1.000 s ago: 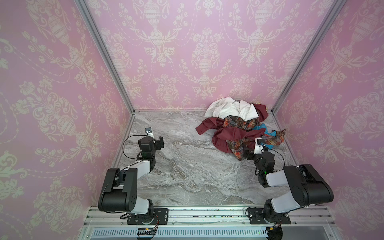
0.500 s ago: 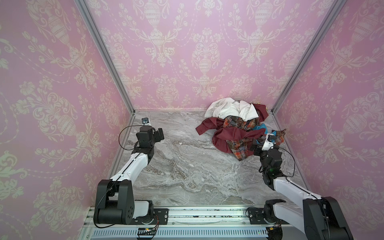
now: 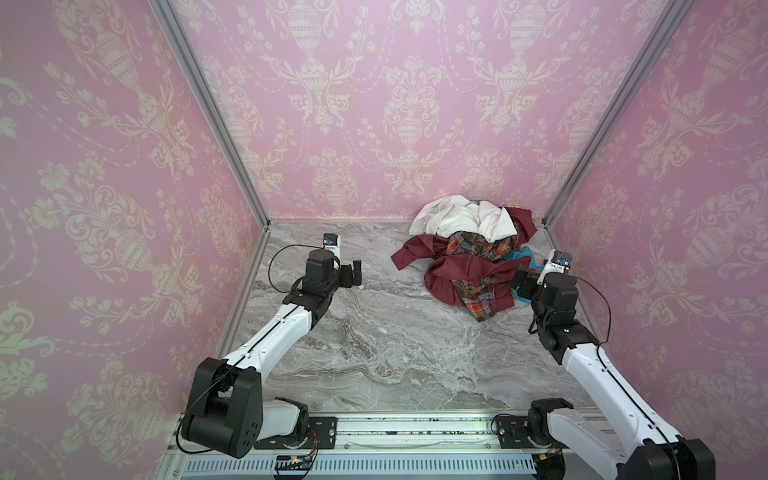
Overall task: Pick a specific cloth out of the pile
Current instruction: 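Reach the left gripper toward the pile while the right gripper approaches the turquoise shirt, then lower the right gripper onto the turquoise shirt edge and close it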
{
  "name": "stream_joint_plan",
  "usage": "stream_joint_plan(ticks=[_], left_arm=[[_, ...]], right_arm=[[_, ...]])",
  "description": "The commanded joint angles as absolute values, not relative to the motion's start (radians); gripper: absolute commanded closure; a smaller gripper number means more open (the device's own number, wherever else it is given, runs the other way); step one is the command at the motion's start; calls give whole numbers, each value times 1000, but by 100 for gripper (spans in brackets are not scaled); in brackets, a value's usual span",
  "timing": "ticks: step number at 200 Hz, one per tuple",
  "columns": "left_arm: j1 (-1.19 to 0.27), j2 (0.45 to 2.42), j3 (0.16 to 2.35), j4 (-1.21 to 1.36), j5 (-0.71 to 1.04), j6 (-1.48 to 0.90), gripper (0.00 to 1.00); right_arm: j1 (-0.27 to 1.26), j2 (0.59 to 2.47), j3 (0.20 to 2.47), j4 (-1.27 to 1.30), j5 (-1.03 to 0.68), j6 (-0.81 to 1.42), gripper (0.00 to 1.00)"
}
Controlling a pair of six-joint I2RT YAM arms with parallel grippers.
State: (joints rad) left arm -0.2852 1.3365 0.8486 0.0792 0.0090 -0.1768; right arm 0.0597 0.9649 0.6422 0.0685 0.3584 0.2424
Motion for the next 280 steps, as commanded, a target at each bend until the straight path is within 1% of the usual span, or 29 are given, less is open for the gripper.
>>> stream_joint_plan(ticks=[1, 29, 64, 86, 103, 129, 154, 208, 280], left_arm=[[-346, 1363, 923, -4, 112, -131, 1], [-425, 1357, 936, -28, 130, -120, 1], [-572, 1352, 930, -58, 100, -69, 1], [-668, 1363, 937, -76, 78, -37, 1], [-717, 1365, 942, -78, 89, -36, 1], [-773, 1363, 942, -74, 99, -41, 1], [-802, 1365, 939, -64, 110, -49, 1], [-812, 1358, 925, -66, 100, -33, 1], [-812, 1362, 916, -61, 97, -29, 1]], right_arm=[[65, 1002, 725, -136, 323, 310, 0], [49, 1068, 810, -293, 257, 409, 0], [-30, 1091, 814, -361, 158, 533, 1], [-59, 1082, 791, -371, 133, 575, 5], [-86, 1082, 776, -396, 126, 592, 8], [-138, 1093, 744, -400, 56, 592, 14], [-169, 1114, 721, -387, 12, 586, 21], [-192, 1152, 685, -346, 15, 558, 21], [-203, 1191, 652, -300, -39, 546, 21]])
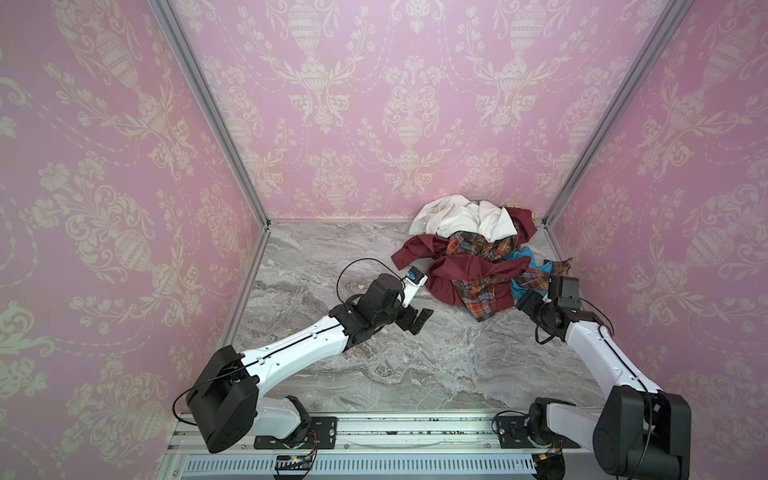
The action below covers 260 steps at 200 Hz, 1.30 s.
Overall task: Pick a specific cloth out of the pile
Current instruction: 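Lower the right gripper onto the turquoise shirt edge and close it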
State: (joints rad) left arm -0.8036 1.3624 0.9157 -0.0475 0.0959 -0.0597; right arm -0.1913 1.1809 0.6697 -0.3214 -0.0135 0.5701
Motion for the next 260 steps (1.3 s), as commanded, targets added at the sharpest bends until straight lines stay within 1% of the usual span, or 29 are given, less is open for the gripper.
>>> stream_joint_plan(ticks=[1, 69, 128, 142, 175, 209, 260], left_arm=[[-812, 1362, 916, -60, 97, -29, 1], [-813, 1384, 917, -59, 107, -48, 1], [-816, 1418, 929, -51, 109, -56, 1], [-816, 1416, 923, -43, 96, -53, 1], [-816, 1415, 927, -50, 91, -41, 1], [-816, 1410, 922, -51, 84, -31, 1], [-816, 1399, 922, -55, 80, -26, 1]], right_arm=[[-204, 1192, 651, -299, -39, 546, 21], [-214, 1201, 658, -288, -53, 533, 21], [-213, 1181, 614, -268, -65, 500, 20], [-214, 1164, 600, -259, -96, 492, 21], [-210, 1140, 588, -244, -101, 491, 23], [-209, 1184, 602, -253, -105, 470, 26], [-210, 1312, 684, -245, -26, 451, 30]])
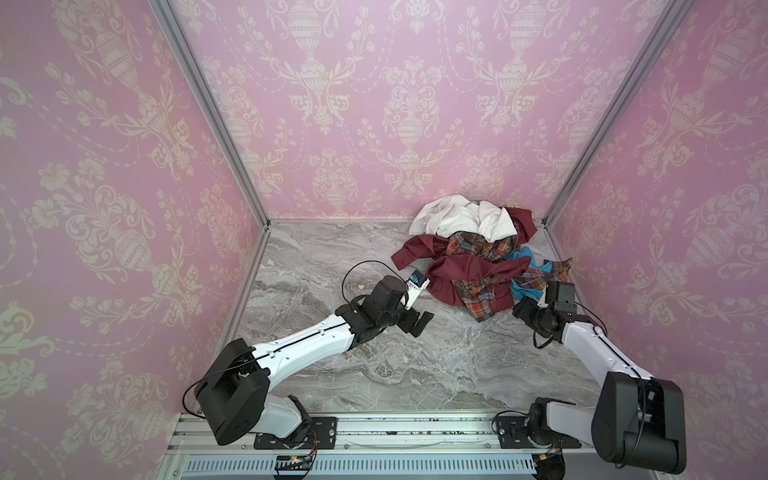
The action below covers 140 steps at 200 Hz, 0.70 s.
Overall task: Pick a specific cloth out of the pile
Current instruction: 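Lower the right gripper onto the turquoise shirt edge and close it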
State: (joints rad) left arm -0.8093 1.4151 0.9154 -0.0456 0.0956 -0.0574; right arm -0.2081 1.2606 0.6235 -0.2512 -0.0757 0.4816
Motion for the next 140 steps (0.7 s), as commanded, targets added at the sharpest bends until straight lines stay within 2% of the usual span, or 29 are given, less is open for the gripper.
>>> stream_joint_plan(ticks=[1, 60, 101, 140], left_arm=[[-816, 1399, 922, -55, 80, -27, 1], [-816, 1384, 923, -55, 85, -22, 1], [-816, 1375, 925, -58, 86, -14, 1], [-817, 1366, 923, -57, 84, -11, 1]], right_arm=[[-211, 1315, 685, -245, -25, 451, 30], [-217, 1492, 805, -176, 6, 425, 35], [-224, 1613, 892, -169, 15, 410, 43], [-228, 1708, 955, -180, 26, 398, 46]])
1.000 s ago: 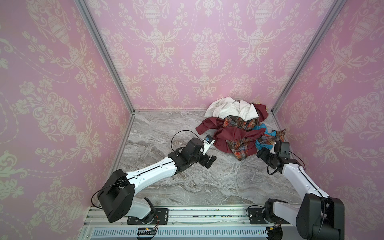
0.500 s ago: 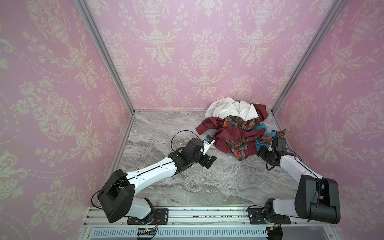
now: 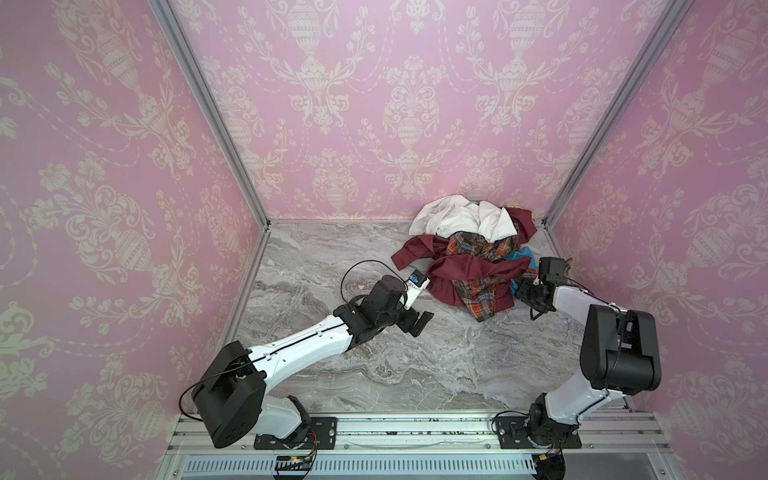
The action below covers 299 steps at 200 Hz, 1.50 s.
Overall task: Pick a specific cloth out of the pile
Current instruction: 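Lower the right gripper onto the turquoise shirt edge and close it, then lift the turquoise shirt high out of the pile with the right gripper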
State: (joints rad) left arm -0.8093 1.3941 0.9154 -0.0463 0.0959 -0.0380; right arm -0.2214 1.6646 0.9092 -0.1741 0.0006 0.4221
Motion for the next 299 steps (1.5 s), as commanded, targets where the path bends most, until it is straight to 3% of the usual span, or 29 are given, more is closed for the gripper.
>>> stream_joint_plan(ticks=[1, 57, 74, 106, 209, 299], left_arm=[[-816, 1365, 923, -56, 84, -11, 1], [-813, 1371, 923, -50, 83, -12, 1], [-810, 1376, 923, -46, 84, -18, 1], [-805, 1380, 922, -41, 89, -24, 1], [-797, 1388, 931, -38, 94, -41, 1], [-796, 1391, 936, -44, 87, -53, 1]], right_arm=[[-228, 1709, 956, -180, 27, 398, 47], [-235, 1796, 992, -185, 40, 409, 57], [-246, 1813, 997, -186, 26, 418, 69], [-255, 1796, 1008, -193, 26, 415, 100], [-259, 1527, 1165, -367, 35, 433, 100], [-259, 1523, 1596, -488, -34, 460, 100]])
